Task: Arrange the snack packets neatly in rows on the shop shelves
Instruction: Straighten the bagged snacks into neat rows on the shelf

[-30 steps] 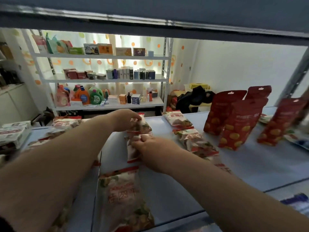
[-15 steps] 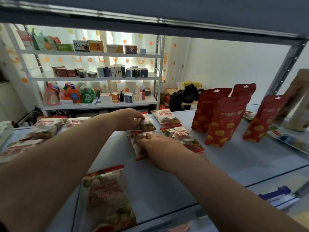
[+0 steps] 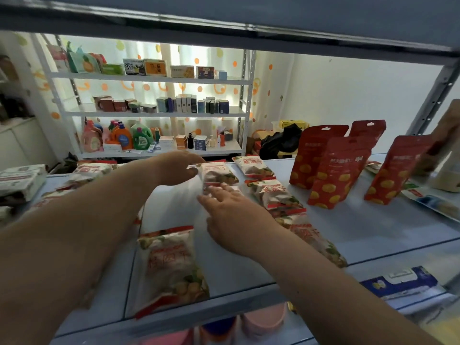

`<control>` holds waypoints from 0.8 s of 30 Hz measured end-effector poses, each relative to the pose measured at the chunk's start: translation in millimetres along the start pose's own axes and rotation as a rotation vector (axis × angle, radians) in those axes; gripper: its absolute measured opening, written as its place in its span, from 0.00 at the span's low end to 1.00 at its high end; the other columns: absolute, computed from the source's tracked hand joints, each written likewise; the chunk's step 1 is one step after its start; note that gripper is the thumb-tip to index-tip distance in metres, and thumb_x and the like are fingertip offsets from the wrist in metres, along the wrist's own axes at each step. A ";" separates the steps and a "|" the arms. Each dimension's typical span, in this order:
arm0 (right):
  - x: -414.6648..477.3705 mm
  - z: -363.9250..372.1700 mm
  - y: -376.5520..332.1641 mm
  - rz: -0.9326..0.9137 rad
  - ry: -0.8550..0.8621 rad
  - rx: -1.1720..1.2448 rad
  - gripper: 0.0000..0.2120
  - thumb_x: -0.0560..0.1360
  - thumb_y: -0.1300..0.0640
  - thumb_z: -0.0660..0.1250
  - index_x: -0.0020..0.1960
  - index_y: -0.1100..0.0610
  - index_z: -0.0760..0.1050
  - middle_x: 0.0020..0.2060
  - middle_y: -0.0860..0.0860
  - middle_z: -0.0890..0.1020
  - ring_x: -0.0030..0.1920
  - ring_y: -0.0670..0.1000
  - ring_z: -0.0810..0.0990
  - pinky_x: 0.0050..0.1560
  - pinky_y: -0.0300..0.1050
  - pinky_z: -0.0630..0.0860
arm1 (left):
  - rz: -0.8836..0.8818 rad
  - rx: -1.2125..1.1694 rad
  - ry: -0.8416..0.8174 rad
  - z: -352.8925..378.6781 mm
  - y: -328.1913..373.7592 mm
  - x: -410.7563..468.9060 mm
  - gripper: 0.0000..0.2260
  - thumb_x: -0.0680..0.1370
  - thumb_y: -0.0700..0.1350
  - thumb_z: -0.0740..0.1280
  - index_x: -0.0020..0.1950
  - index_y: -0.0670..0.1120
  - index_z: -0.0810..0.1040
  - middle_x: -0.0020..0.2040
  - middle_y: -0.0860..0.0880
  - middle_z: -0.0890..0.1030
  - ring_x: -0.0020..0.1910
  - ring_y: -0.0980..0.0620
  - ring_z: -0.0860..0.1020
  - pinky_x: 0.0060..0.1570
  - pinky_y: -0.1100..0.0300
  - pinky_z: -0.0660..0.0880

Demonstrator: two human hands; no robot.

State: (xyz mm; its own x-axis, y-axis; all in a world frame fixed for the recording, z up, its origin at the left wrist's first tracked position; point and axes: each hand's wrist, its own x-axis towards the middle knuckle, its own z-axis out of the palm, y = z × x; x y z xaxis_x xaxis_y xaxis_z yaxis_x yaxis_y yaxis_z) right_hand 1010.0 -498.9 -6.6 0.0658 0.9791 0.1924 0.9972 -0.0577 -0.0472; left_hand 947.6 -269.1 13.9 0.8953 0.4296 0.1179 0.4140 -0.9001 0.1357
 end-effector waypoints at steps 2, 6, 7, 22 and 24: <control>-11.3 1.5 -23.1 -0.084 0.040 0.121 0.24 0.82 0.48 0.56 0.77 0.50 0.61 0.76 0.54 0.64 0.77 0.56 0.58 0.73 0.49 0.52 | -0.039 0.037 -0.006 -7.1 -17.0 -25.4 0.19 0.81 0.46 0.63 0.73 0.51 0.70 0.72 0.47 0.72 0.68 0.47 0.72 0.68 0.52 0.67; -31.2 12.7 -61.1 -0.143 -0.050 0.193 0.27 0.81 0.39 0.53 0.77 0.48 0.60 0.77 0.53 0.61 0.78 0.56 0.54 0.73 0.49 0.47 | -0.151 0.098 -0.084 -18.4 -48.9 -72.6 0.19 0.81 0.51 0.63 0.73 0.55 0.70 0.71 0.49 0.73 0.64 0.49 0.74 0.64 0.55 0.69; -34.9 17.1 -66.4 -0.122 -0.104 0.184 0.29 0.80 0.36 0.52 0.78 0.46 0.57 0.78 0.52 0.58 0.78 0.56 0.51 0.74 0.52 0.49 | -0.177 0.116 -0.117 -19.6 -53.9 -82.6 0.20 0.81 0.52 0.63 0.73 0.56 0.69 0.71 0.49 0.73 0.65 0.49 0.73 0.65 0.55 0.68; -86.2 11.6 -39.1 0.174 -0.072 0.146 0.32 0.77 0.41 0.52 0.79 0.49 0.56 0.79 0.48 0.57 0.78 0.49 0.53 0.72 0.45 0.55 | -0.182 0.197 -0.140 10.0 -39.8 -105.6 0.19 0.82 0.55 0.57 0.73 0.55 0.68 0.73 0.47 0.70 0.71 0.44 0.67 0.71 0.47 0.63; -91.8 9.2 -35.6 0.172 -0.065 0.151 0.32 0.77 0.41 0.52 0.78 0.49 0.57 0.78 0.48 0.58 0.78 0.49 0.54 0.72 0.45 0.56 | -0.203 0.217 -0.155 10.4 -32.0 -103.8 0.20 0.82 0.56 0.57 0.73 0.56 0.67 0.74 0.48 0.69 0.72 0.44 0.67 0.72 0.48 0.62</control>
State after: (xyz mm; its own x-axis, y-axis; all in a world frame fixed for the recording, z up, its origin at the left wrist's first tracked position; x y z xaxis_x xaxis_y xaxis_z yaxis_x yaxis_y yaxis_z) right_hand 968.1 -584.9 -31.6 0.2270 0.9682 0.1053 0.9547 -0.1998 -0.2207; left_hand 843.2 -285.6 -12.9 0.7985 0.6005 -0.0436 0.5968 -0.7990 -0.0737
